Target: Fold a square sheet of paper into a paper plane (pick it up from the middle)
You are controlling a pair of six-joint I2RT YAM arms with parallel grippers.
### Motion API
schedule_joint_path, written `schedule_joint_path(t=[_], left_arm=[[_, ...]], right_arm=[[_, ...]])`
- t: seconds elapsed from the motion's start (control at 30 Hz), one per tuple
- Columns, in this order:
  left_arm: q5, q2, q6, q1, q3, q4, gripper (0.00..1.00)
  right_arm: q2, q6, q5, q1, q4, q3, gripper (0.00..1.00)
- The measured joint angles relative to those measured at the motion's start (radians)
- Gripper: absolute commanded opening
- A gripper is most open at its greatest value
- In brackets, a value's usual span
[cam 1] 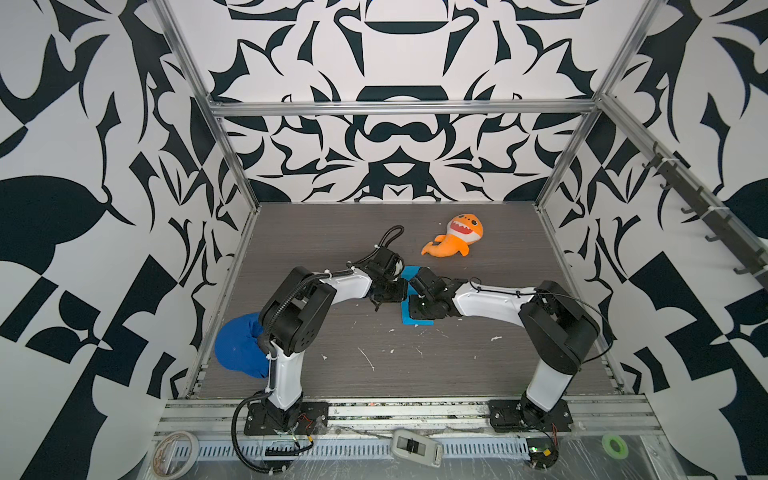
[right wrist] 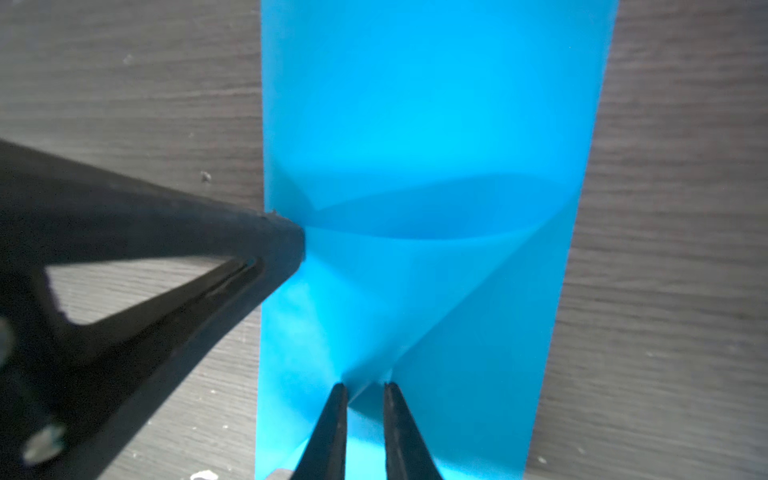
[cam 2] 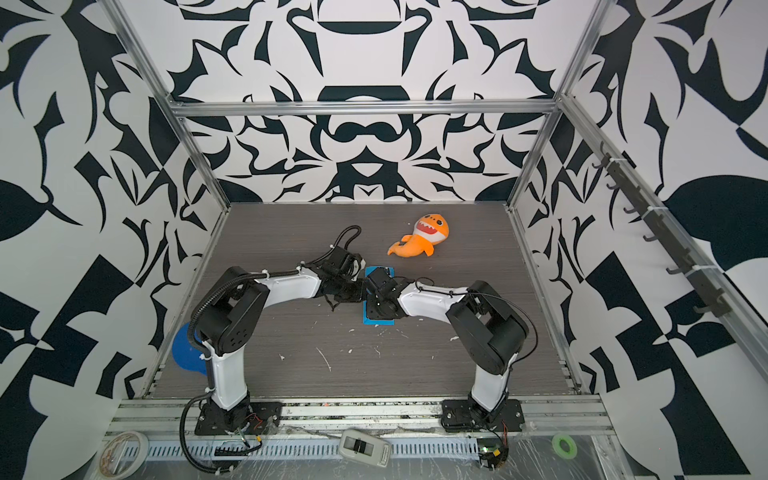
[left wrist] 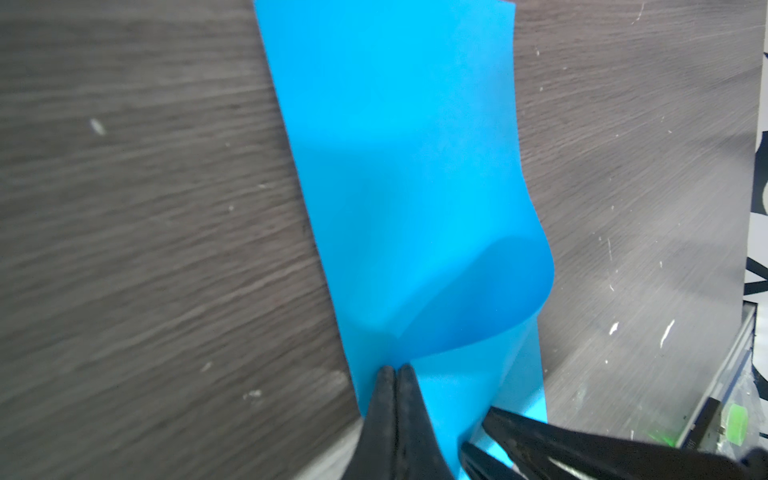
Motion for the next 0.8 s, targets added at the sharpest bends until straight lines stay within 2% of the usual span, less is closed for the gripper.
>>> schedule_joint_path(t=[0.17,0.27,0.47,0.6,0.8], left_arm=[[0.0,0.0,0.0,0.0,0.0,0.001,0.04],[0.0,0.001,0.0,0.0,0.0,0.004,0.04],[0.0,0.002,0.0,0.0,0.0,0.007,0.04],[0.0,0.002,0.001,0.0,0.0,0.007,0.04],[0.0,0.002,0.0,0.0,0.0,0.007,0.04]], right_arm=[[-0.055,-0.005,-0.035,-0.014,0.019,-0.028,0.33],[-0.125,-0.015,-0.06,-0.028,0.001,-0.076,0.34],[-0.234,-0.014,-0.175,-0.056,0.088,-0.133,0.17],[-0.195,0.02,-0.264,-0.067,0.193,-0.167,0.13],[-0.098,0.066,-0.337,-0.071,0.296,-0.172,0.09]])
